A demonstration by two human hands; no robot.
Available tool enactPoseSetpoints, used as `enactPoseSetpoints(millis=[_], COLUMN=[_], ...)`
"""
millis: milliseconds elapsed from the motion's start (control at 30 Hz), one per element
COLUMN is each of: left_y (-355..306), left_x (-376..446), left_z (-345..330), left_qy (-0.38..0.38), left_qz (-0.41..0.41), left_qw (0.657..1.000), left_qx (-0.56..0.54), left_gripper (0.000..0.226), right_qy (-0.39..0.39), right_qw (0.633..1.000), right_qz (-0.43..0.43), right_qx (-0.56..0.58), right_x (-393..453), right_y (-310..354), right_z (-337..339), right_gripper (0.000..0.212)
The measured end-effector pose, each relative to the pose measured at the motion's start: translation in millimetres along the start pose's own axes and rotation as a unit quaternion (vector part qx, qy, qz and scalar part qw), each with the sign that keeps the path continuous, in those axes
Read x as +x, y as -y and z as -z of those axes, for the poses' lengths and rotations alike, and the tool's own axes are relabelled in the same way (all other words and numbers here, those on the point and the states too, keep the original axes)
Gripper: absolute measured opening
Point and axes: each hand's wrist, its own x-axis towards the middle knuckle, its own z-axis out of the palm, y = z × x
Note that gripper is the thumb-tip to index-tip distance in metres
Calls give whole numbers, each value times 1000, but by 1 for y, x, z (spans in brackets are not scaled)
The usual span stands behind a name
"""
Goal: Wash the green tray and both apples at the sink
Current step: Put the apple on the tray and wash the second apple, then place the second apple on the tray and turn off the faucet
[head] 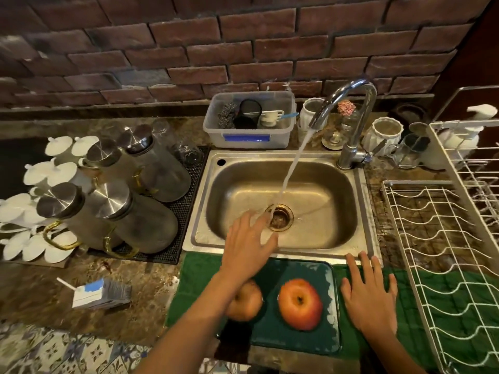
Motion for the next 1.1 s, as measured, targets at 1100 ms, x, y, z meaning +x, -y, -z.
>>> enactPoseSetpoints(millis=[1100], left_y=[100], left_x=[6], left_z=[-61], left_qy=[103], left_qz=[28], left_qw=[986], left_qx=[125], left_gripper=[65], right_qy=[-94], right_qw=[936], right_qz=[-51], right_qx=[336], right_x=[95], right_y=[41], right_z=[92], right_gripper=[32])
